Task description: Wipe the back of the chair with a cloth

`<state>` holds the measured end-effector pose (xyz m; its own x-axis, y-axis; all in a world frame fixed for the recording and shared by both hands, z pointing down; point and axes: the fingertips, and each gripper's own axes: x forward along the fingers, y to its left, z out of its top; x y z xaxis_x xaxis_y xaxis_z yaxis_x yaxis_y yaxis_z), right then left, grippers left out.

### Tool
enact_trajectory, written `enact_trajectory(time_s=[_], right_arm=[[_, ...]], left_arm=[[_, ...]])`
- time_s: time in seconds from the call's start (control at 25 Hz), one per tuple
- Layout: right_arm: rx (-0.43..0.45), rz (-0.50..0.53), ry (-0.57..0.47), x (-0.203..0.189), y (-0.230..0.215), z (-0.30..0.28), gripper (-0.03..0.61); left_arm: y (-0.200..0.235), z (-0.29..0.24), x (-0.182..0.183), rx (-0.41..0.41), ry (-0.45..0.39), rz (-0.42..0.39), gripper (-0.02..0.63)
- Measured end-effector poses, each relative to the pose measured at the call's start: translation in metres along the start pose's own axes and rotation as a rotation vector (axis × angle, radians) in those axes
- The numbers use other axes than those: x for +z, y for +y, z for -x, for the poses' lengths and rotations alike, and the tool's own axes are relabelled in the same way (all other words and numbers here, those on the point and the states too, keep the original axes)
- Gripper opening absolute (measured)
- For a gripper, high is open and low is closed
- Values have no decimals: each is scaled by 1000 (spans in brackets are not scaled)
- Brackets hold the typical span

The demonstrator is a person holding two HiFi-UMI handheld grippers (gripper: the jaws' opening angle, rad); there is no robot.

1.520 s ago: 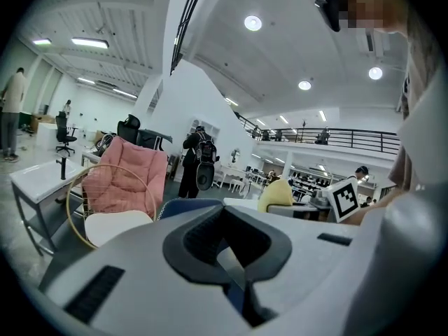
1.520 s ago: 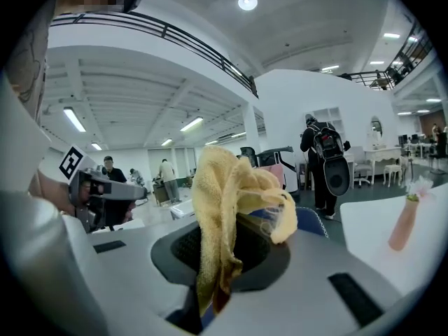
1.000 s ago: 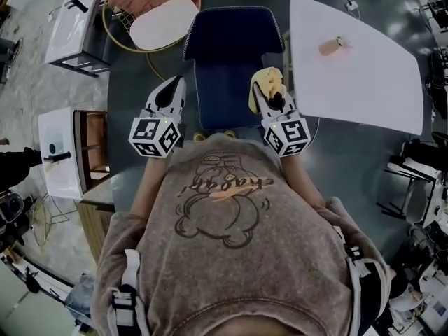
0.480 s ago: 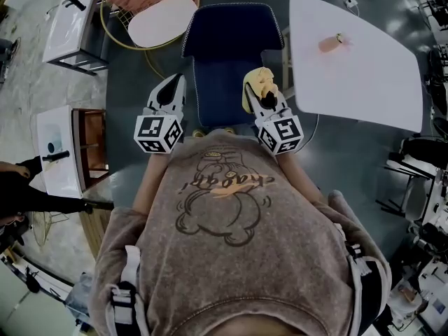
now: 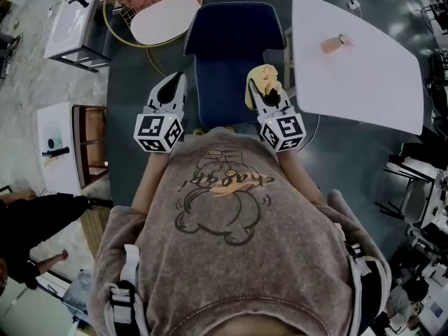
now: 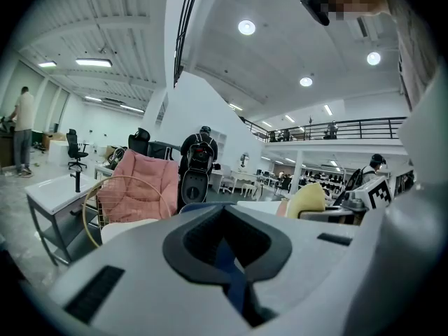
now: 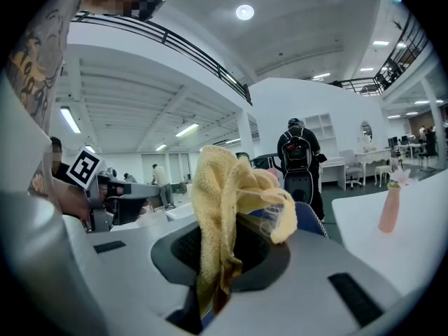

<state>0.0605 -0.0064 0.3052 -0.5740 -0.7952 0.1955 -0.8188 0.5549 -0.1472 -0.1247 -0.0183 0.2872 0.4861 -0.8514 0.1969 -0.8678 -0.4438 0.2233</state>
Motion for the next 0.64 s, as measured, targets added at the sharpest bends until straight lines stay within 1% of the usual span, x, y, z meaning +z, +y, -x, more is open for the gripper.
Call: enact_trajectory(time_s=[0.24,0.64], right_arm=[[-27,0,-2,-2,-6,7,71],[-39,10,-3,-2,-9,11,71]], left_arm=[[-3,2,-5,-1,8,2,9],[1,5,-5,0,3,6,9]])
